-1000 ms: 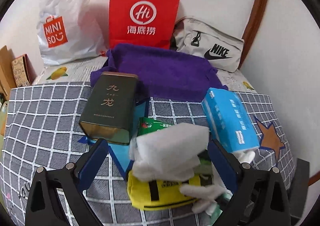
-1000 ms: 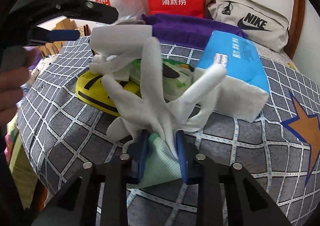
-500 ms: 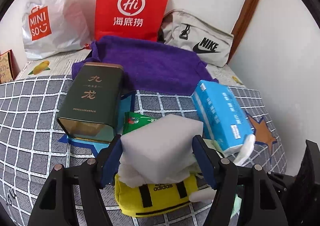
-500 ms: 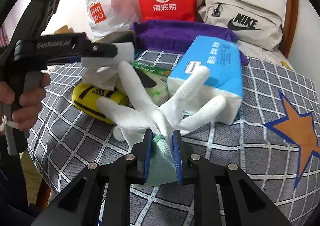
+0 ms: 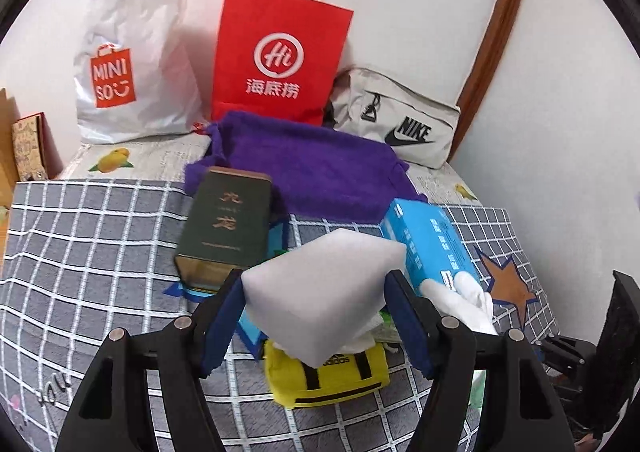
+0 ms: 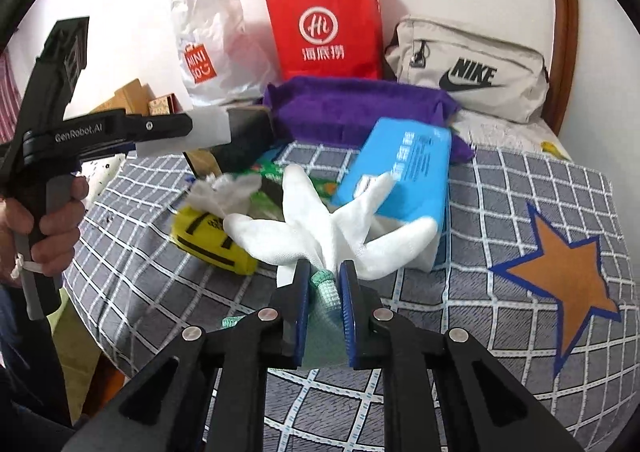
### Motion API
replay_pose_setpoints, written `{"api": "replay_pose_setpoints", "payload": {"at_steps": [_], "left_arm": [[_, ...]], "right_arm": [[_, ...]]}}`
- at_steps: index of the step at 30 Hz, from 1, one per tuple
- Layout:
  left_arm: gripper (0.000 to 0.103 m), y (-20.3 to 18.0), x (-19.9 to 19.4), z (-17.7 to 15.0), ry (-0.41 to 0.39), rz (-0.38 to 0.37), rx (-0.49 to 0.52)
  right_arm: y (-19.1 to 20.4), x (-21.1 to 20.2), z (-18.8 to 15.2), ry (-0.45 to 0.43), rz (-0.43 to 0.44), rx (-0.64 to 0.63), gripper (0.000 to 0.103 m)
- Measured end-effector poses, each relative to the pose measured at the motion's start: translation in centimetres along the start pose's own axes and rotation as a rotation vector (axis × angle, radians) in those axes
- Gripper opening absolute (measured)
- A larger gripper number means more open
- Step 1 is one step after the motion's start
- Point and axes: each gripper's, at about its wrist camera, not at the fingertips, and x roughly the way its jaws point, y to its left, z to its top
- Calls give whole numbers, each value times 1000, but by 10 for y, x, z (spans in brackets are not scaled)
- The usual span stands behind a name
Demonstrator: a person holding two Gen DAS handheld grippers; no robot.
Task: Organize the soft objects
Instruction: 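Carry the glove in the right gripper while the left carries the sponge toward the purple towel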
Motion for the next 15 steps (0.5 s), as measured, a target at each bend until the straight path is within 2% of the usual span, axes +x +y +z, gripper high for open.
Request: {"api": "replay_pose_setpoints", "payload": {"at_steps": [15], "left_arm": [[69, 14, -18, 30, -37, 68, -23]], "right_arm": [[0, -22, 52, -72, 4, -1, 14]]}}
